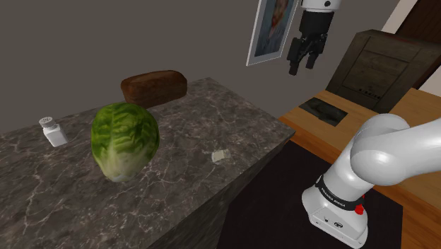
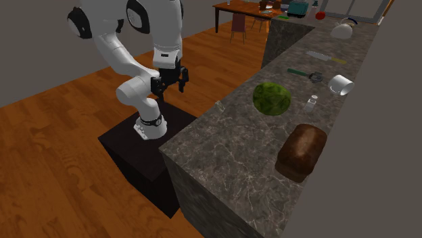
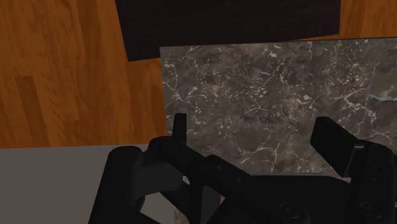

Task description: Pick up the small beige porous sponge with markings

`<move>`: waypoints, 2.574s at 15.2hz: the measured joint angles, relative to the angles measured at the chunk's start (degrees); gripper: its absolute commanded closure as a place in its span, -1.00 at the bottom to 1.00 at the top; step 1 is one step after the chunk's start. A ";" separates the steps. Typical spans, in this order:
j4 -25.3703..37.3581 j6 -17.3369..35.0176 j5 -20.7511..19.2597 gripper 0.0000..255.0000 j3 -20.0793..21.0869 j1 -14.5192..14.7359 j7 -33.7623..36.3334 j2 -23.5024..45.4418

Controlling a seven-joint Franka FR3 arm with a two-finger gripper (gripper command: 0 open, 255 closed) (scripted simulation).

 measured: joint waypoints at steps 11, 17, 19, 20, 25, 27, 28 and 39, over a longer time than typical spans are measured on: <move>-7.96 10.99 7.40 -1.00 8.28 5.42 7.06 2.51; -11.62 20.24 11.84 -1.00 13.92 9.12 11.12 7.33; -11.58 23.08 13.16 -1.00 15.97 10.32 12.61 9.82; -11.52 24.42 13.84 -1.00 17.06 10.97 13.45 11.03; -10.73 31.70 16.09 -1.00 22.14 13.41 17.09 18.17; -10.17 34.41 16.60 -1.00 24.11 14.25 18.62 21.01; -10.43 35.44 16.67 -1.00 24.46 14.38 18.76 21.70; -13.40 42.83 16.68 1.00 25.87 14.38 19.28 25.96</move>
